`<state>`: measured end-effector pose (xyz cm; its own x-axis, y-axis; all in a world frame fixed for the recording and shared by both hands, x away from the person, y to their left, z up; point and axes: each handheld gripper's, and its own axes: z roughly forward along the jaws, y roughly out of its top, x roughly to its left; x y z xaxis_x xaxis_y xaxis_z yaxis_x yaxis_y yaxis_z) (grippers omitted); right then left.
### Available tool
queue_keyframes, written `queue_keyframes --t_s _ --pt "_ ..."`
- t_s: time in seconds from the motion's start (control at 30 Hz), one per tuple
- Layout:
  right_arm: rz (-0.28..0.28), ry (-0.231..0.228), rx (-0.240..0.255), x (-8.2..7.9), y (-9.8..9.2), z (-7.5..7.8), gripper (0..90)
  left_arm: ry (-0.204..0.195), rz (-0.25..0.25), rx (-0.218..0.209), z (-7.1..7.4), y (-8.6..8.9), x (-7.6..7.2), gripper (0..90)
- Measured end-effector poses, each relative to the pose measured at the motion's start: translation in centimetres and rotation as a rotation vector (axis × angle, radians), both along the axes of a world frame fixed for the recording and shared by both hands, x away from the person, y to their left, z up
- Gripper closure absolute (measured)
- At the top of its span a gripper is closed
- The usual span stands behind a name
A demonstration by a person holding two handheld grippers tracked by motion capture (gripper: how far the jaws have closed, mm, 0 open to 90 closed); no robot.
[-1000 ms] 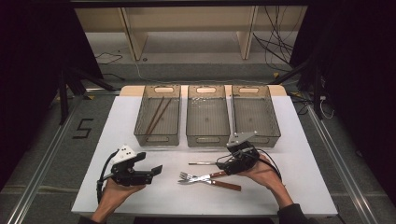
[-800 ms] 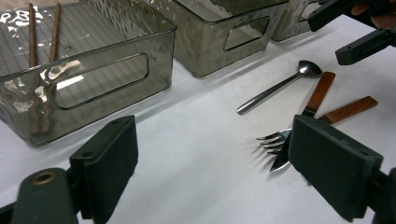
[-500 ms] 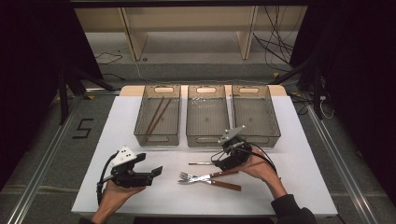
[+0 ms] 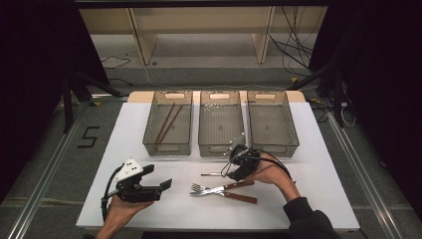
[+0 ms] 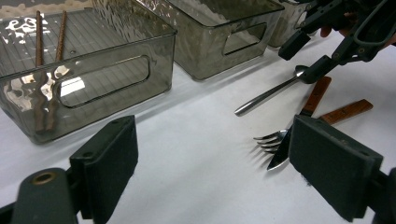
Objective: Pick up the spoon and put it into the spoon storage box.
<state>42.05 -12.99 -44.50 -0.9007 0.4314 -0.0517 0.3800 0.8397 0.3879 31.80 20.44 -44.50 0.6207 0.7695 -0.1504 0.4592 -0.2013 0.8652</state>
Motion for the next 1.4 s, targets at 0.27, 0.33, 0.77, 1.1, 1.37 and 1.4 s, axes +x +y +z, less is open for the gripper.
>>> queue_keyframes --t_s 0.27,0.33,0.77,1.1,1.37,1.4 --pt "0.063 0.014 -0.084 0.7 0.9 -0.6 57.0 -0.007 0.004 -0.001 0.0 0.2 0.0 15.3" --pt "0.074 0.016 -0.098 0.8 1.1 -0.7 59.5 -0.008 0.004 0.0 0.0 0.1 0.0 15.3" --pt "0.122 0.036 -0.173 1.0 1.9 -1.2 68.1 -0.01 0.003 0.005 0.0 0.1 0.0 15.3" --pt "0.145 0.066 -0.175 1.3 2.0 -1.2 74.6 -0.009 0.003 0.007 0.0 0.1 0.0 15.3" --pt "0.17 0.089 -0.201 1.6 2.4 -1.1 79.3 -0.007 0.0 0.011 0.0 0.0 0.0 15.3" --pt "0.171 0.089 -0.201 1.6 2.5 -1.1 79.6 -0.006 0.0 0.011 0.0 0.0 0.0 15.3"
